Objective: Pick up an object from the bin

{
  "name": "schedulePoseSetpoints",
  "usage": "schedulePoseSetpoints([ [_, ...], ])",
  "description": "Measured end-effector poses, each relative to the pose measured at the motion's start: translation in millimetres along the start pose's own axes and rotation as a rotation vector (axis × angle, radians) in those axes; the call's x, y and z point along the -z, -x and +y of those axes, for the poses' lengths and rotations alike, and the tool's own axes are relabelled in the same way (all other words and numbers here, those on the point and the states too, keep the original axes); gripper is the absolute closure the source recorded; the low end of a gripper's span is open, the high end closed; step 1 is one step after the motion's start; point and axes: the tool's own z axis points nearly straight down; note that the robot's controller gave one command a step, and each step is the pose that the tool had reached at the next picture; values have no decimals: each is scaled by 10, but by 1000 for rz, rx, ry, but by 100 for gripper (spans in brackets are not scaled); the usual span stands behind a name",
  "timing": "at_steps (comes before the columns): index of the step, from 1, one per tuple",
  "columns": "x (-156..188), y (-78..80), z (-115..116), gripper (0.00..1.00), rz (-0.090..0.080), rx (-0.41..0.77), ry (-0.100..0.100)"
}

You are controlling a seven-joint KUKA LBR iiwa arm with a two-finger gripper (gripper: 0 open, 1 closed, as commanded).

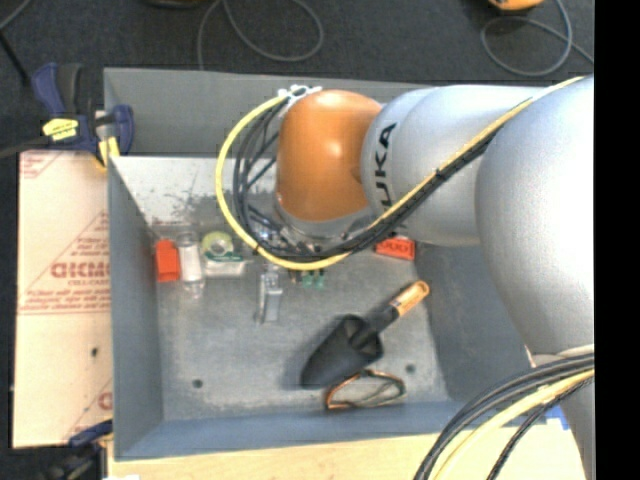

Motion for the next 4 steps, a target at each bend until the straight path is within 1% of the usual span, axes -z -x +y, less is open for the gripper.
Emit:
schedulePoseSetpoints([
  [1,50,18,-4,0,-8,-2,1],
  [2,-42,-166,-123,0,-13,59,1],
  [3,-218,-395,-357,0,-7,90,0],
  [4,-138,-586,-488,0,-10,130,0],
])
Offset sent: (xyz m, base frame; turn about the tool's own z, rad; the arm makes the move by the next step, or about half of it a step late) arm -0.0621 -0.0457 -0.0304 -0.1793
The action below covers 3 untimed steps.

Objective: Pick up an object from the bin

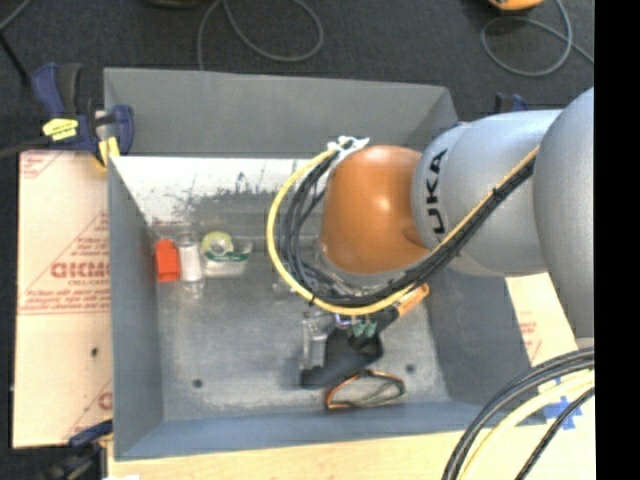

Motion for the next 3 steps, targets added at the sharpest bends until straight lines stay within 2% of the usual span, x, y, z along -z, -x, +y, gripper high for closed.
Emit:
schedulePoseSetpoints([
  [1,-118,-250,-179,0,-2,171,0],
  [2,-206,-234,-371,0,-2,135,1],
  [3,-554,-409,-463,100,-4,372,1],
])
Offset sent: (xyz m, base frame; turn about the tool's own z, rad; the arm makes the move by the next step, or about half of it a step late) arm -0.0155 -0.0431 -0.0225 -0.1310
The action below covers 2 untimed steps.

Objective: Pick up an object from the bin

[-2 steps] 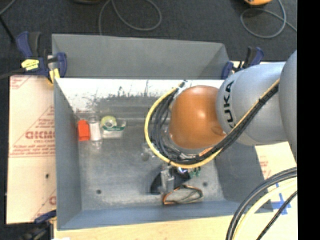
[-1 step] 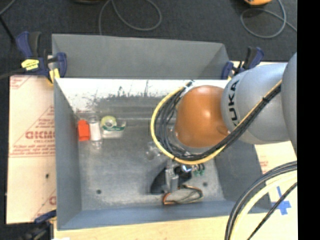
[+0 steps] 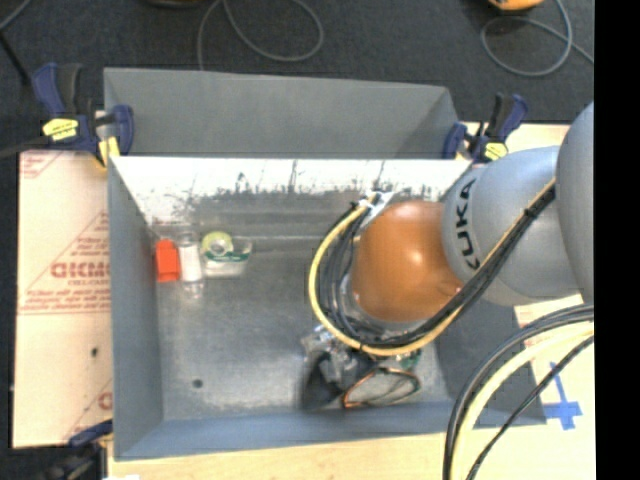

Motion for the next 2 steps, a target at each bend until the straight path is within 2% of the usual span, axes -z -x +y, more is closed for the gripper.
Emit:
schedulePoseSetpoints([
  [1,1,1,0,100,0,-1,0],
  [2,1246,-124,33,100,-2,-55,0],
])
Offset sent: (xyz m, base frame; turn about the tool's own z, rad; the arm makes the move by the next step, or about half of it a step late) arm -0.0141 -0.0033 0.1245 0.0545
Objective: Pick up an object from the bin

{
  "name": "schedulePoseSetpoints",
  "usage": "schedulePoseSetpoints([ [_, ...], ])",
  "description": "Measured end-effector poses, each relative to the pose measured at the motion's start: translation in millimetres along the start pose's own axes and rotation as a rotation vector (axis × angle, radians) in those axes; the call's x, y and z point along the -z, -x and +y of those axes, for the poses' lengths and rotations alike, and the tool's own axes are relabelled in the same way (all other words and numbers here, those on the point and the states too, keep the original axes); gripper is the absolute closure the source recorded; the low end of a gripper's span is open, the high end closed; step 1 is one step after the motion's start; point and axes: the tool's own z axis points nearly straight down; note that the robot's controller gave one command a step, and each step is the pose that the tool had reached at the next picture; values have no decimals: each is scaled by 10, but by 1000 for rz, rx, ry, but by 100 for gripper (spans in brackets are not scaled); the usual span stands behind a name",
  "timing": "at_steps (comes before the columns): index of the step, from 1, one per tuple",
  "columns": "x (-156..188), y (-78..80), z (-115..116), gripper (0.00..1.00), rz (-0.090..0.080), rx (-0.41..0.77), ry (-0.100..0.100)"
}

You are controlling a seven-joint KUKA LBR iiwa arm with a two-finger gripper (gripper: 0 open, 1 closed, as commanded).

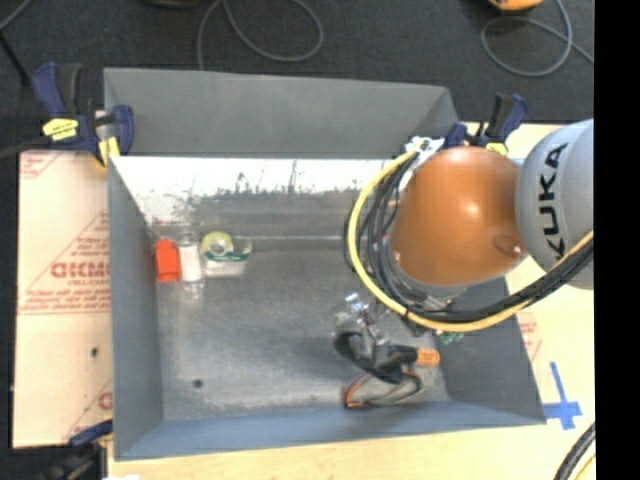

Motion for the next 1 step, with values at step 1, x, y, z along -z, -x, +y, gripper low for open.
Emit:
schedulePoseSetpoints([
  [1,0,0,3,100,0,-2,1],
])
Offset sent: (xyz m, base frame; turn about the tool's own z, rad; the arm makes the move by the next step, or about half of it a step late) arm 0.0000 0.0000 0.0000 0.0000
